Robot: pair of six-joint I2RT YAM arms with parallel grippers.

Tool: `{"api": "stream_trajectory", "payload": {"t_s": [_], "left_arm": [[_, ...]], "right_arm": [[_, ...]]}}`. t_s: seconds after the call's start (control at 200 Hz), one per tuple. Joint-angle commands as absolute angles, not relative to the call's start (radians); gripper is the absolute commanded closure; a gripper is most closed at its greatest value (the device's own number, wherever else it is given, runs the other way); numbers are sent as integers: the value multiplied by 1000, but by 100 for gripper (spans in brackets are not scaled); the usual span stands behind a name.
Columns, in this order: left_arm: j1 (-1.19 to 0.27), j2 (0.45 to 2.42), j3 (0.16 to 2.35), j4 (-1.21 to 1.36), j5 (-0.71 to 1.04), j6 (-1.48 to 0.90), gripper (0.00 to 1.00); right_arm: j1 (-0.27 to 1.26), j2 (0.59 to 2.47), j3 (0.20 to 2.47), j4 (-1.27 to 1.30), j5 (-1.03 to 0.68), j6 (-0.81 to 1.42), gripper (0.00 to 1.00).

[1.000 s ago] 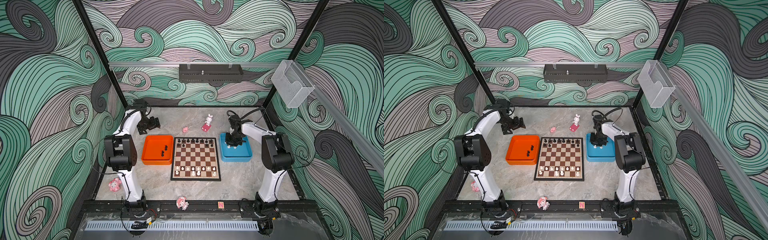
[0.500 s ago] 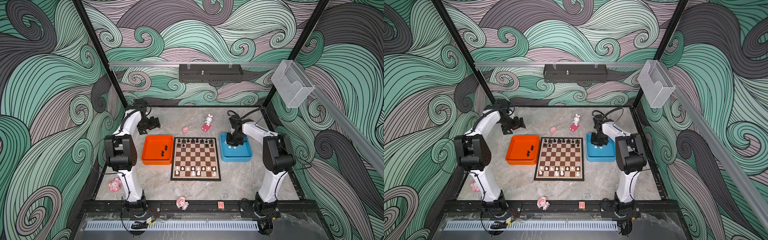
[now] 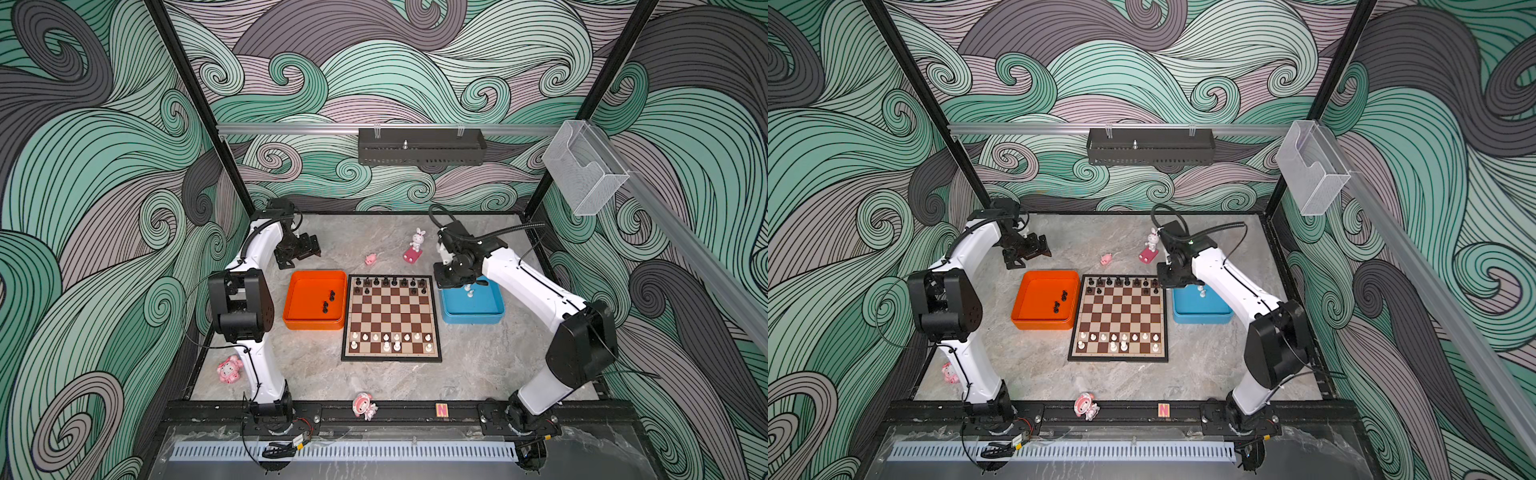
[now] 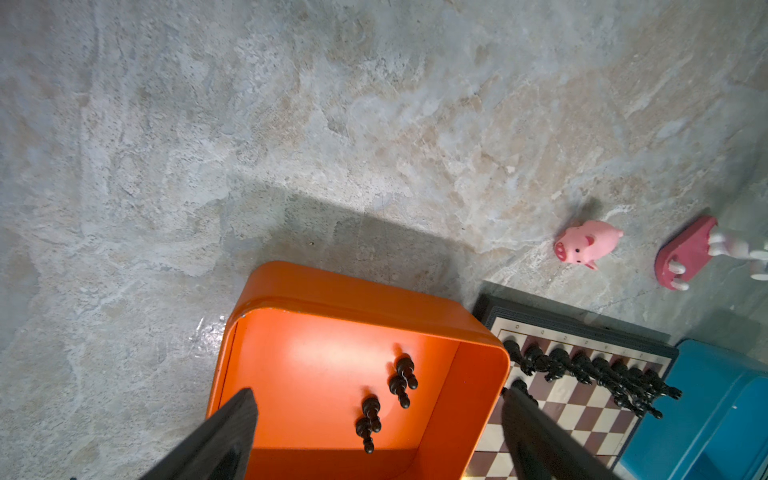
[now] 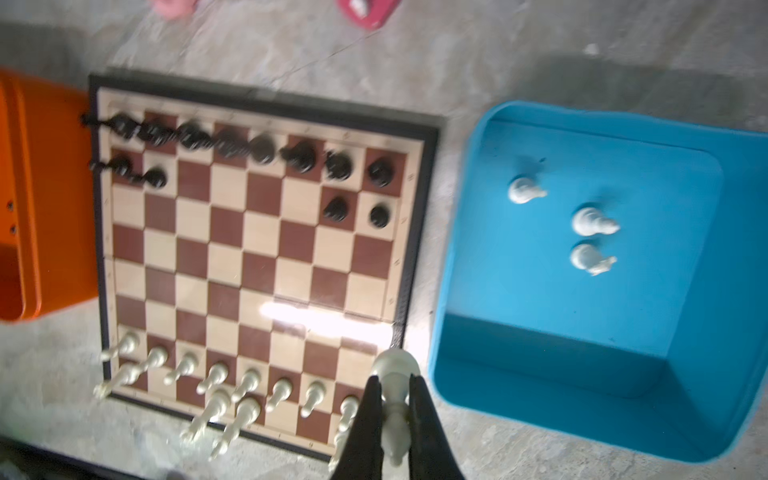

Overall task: Set up the chess pieces on the board
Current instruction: 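Lift the white pawn and carry it over the white pieces on the board, then align the held white pawn above an empty square in the white pawn row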

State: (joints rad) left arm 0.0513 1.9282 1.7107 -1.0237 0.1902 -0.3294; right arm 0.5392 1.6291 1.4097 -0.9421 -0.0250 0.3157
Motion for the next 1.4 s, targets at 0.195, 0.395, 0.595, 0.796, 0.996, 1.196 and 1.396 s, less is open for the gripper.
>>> {"api": "stream_trajectory", "payload": {"t_s": [0.195, 0.395, 0.595, 0.796, 0.996, 1.196, 1.396], "left_arm": [[60, 1939, 1710, -1029, 165, -330, 6], [59, 1940, 1708, -1029, 169, -331, 6], [60, 1944, 1708, -1030, 176, -330, 6], [60, 1943, 1709, -1031, 183, -330, 6], [60, 1944, 1709, -1031, 189, -332, 6], [60, 1944, 1706, -1027, 194, -333, 6], [60, 1944, 1704, -1026, 197, -333, 6]], "right_arm": [[811, 1582, 1287, -935, -54, 472, 93], [895, 1625, 1270, -893, -52, 515, 92], [924, 1671, 1246, -868, -65, 534, 92], [936, 1704, 1228, -858, -83, 553, 92], [943, 1712, 1218, -846, -83, 563, 92], [943, 1726, 1207, -827, -90, 566, 91], [945, 1738, 1206, -827, -87, 559, 91]]}}
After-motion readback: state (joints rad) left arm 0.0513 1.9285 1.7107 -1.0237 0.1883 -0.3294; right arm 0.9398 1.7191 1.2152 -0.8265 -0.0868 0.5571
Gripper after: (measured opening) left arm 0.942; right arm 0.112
